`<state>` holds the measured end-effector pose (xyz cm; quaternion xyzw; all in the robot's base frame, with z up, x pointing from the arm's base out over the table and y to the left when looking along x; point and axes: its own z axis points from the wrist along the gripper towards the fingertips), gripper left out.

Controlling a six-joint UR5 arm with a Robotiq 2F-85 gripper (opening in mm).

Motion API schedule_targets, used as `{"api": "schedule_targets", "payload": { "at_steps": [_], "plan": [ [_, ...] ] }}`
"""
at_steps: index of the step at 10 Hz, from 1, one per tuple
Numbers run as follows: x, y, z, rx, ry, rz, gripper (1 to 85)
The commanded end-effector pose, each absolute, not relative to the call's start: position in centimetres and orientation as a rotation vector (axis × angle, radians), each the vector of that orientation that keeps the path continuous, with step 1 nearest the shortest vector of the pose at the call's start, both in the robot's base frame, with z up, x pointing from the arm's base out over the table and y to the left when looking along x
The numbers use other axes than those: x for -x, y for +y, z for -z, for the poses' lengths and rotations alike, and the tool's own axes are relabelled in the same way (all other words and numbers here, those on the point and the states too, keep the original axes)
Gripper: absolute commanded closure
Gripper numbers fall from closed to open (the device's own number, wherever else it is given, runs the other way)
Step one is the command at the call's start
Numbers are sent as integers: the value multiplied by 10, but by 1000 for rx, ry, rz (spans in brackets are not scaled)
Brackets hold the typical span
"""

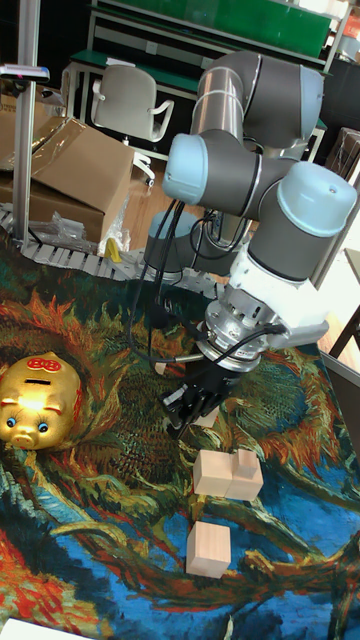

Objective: Drop coins into a piggy bank

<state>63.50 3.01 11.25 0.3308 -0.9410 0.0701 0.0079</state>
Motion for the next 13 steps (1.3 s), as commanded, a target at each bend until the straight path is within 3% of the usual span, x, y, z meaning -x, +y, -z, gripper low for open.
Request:
{"api": "schedule_targets", "payload": {
  "at_steps": [1,3,6,11,13],
  "plan": [
    [-630,42,-114,-1117,-2923,-115,843],
    [-621,38,-116,-1210,-2868,-81,843],
    [-604,-38,-126,-1412,-2686,-196,843],
    [-610,-31,-125,-1447,-2715,-165,843],
    [-606,-50,-132,-1508,-2665,-194,843]
  ]
}}
